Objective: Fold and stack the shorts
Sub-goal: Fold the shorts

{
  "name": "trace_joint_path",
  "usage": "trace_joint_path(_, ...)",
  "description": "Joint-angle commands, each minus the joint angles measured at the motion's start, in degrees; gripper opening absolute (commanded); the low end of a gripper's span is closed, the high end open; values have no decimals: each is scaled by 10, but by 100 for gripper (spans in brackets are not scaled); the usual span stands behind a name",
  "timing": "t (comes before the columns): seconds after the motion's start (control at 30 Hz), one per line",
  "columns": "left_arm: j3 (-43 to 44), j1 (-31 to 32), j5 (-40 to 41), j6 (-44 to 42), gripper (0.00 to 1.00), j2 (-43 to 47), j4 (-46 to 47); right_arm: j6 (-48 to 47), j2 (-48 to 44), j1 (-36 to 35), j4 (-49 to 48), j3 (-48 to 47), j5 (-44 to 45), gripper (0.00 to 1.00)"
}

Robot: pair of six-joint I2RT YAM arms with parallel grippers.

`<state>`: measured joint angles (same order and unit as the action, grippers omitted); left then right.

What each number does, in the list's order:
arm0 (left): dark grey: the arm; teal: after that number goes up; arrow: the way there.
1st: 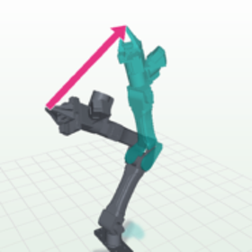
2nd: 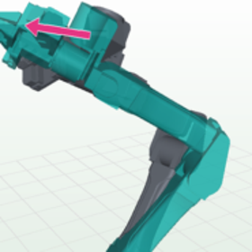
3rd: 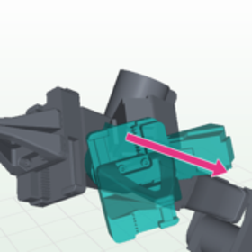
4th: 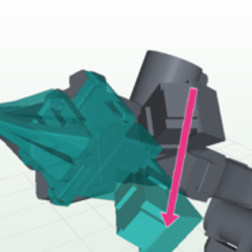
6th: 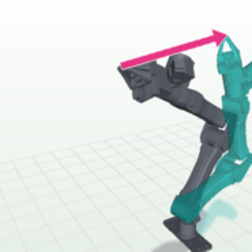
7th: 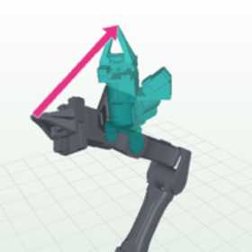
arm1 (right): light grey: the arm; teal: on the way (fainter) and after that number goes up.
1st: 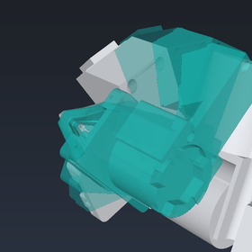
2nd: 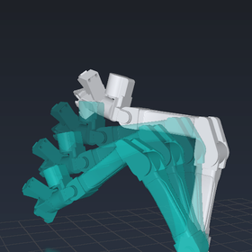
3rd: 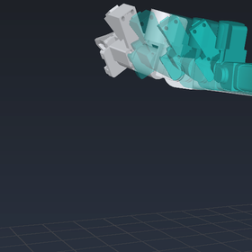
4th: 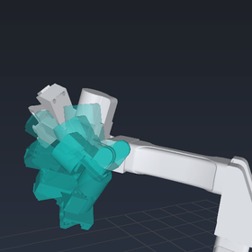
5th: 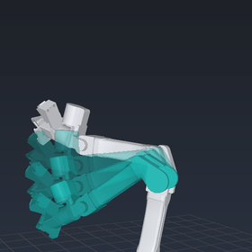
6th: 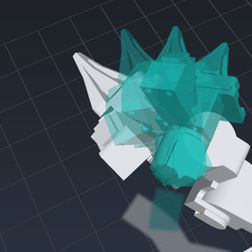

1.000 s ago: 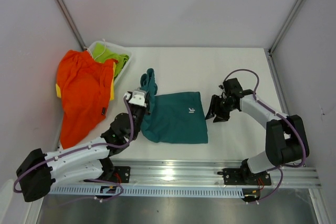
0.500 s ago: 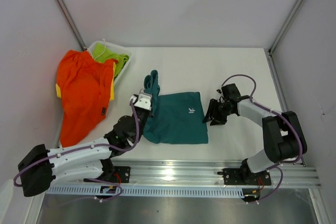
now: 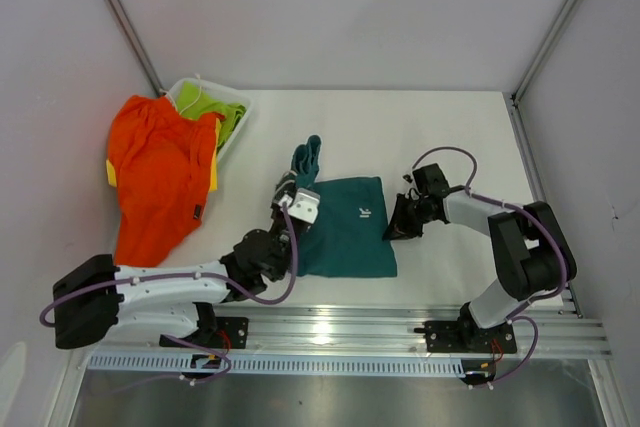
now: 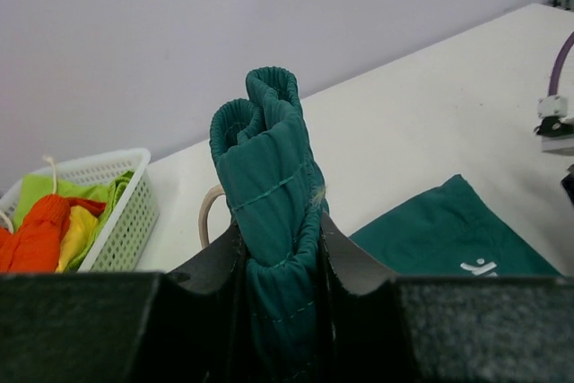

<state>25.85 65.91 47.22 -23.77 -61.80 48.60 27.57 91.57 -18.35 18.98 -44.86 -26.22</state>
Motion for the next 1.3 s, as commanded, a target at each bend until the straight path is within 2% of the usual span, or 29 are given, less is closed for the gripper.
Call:
trace_joint_path(0.0,49,32,31,-92,0,-48,111,12,9,-12,-26,8,-3,8)
trace_joint_path(0.23,107,91,97,-239,0,-182,245,24,20,-26,-42,12,-1,7)
trace_joint_path(0.3,119,104,110,-253,0,-205,274,26,21,-27,-44,12,-1,7)
trace_joint_path(0.87,189,149,133,-268,0,-350,291,31,26,-30,-46,7,-8,8)
trace_joint_path(1.27,215,164,140,-163,0,-425,206,21,19,-20,-27,-8,-9,11)
